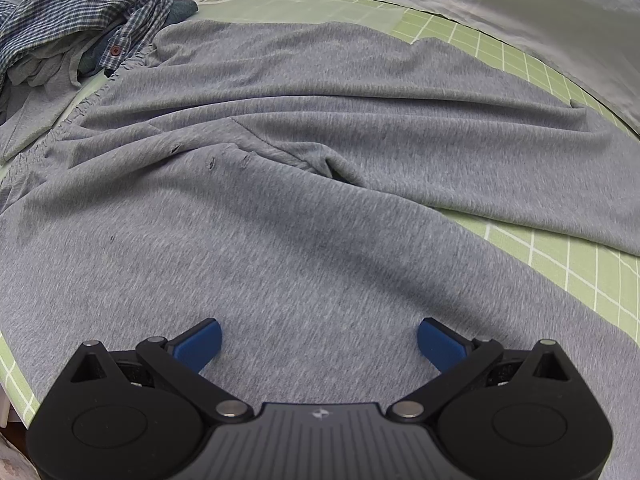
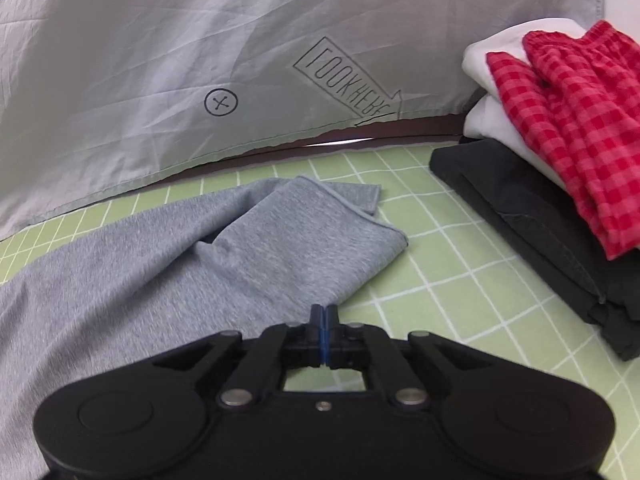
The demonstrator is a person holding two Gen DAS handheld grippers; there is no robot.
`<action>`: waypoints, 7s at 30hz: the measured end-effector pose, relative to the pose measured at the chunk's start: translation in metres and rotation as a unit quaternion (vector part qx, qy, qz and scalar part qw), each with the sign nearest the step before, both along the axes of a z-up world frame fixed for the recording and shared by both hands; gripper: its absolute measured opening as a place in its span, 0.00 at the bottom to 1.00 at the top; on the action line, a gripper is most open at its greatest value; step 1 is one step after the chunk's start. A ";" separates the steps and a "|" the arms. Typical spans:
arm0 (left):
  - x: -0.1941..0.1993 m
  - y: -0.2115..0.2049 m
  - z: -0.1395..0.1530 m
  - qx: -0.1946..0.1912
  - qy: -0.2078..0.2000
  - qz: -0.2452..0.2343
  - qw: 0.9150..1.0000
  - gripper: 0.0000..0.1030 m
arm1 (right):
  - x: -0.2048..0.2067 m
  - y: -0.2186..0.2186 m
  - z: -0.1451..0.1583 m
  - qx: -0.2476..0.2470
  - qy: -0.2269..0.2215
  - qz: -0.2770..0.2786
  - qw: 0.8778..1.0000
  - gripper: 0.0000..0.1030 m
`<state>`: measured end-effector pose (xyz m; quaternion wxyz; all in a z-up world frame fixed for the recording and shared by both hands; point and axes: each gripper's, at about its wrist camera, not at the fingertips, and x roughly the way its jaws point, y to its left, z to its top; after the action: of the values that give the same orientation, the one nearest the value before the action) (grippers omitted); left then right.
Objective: Fold clothes
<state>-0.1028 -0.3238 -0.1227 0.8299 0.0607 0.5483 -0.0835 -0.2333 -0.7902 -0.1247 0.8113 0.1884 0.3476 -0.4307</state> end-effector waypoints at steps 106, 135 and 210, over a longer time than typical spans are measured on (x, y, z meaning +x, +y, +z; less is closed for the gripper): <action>0.357 0.161 0.001 -0.067 -0.127 -0.042 0.989 0.28 | -0.031 0.315 -0.001 0.088 0.051 -0.130 0.986 1.00; 0.009 0.121 0.041 -0.075 -0.081 -0.140 0.984 0.82 | -0.192 0.313 0.017 0.102 -0.091 -0.061 0.989 1.00; 0.114 0.300 0.012 -0.094 -0.060 0.176 0.978 0.66 | -0.258 0.266 0.005 0.147 -0.227 -0.295 0.917 1.00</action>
<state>0.0107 -0.0237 -0.1112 0.8649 -0.1105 0.4893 0.0162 -0.4908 -0.5245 -0.1198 0.6675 0.4923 0.1427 -0.5401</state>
